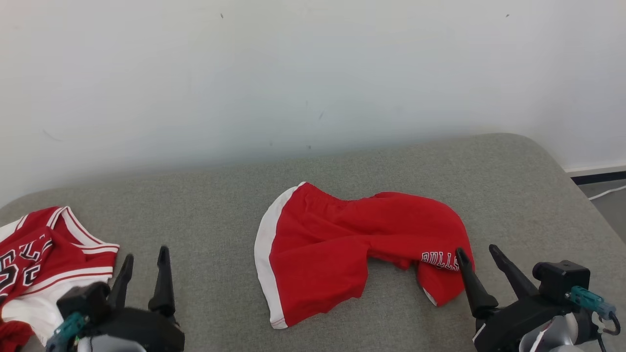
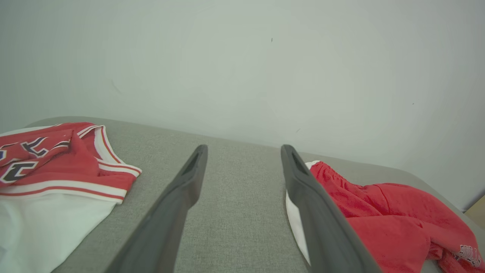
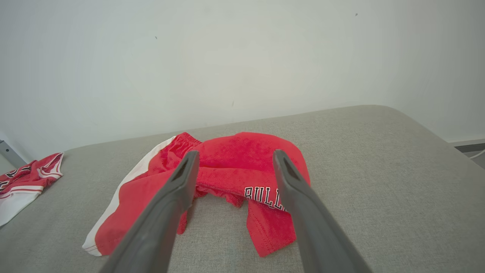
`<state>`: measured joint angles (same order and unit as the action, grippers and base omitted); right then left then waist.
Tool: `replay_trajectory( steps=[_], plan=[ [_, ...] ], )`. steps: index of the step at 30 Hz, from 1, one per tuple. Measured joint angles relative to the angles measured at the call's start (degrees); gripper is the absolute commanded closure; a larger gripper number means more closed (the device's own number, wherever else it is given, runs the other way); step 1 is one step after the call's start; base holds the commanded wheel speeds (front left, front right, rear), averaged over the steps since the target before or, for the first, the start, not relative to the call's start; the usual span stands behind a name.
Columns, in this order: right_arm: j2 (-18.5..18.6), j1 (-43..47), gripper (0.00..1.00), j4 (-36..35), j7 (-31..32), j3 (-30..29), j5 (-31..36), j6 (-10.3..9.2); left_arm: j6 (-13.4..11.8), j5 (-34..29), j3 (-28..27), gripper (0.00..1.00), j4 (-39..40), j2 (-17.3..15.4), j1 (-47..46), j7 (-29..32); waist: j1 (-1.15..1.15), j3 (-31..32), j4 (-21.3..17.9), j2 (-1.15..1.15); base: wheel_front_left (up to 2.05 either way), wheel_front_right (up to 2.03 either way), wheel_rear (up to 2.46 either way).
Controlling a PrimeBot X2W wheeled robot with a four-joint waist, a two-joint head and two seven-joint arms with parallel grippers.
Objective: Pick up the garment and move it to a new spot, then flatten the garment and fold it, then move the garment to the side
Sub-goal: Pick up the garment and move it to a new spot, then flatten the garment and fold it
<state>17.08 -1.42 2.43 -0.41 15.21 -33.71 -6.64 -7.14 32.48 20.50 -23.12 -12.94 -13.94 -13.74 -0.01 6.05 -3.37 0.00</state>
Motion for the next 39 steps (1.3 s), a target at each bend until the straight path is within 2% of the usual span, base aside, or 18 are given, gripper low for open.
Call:
replay_trajectory(
  steps=[9, 21, 39],
  plan=[
    [-0.68, 0.74, 0.0, -0.42, -2.54, -3.2, 0.04, -0.41, 0.0, -3.3, -2.79, 0.0, 8.58, -1.64, 12.23, -0.01, 0.01, -0.19, -0.22, 0.0, 0.0, 0.0, 0.0],
    [-0.34, 1.24, 0.0, 1.3, -3.48, -3.64, 0.23, -0.42, 0.01, -4.33, -3.34, 0.0, 17.05, -4.93, 19.59, 1.31, 0.01, -0.28, -0.43, 0.0, 0.0, 0.0, 0.0],
    [-0.54, 1.17, 0.0, 1.52, -3.89, -2.91, 0.41, -0.41, 0.0, -6.95, -6.41, 0.0, 22.84, -3.49, 22.09, 6.11, 0.01, -1.27, -0.03, 0.0, 0.0, 0.0, 0.0]
  ],
)
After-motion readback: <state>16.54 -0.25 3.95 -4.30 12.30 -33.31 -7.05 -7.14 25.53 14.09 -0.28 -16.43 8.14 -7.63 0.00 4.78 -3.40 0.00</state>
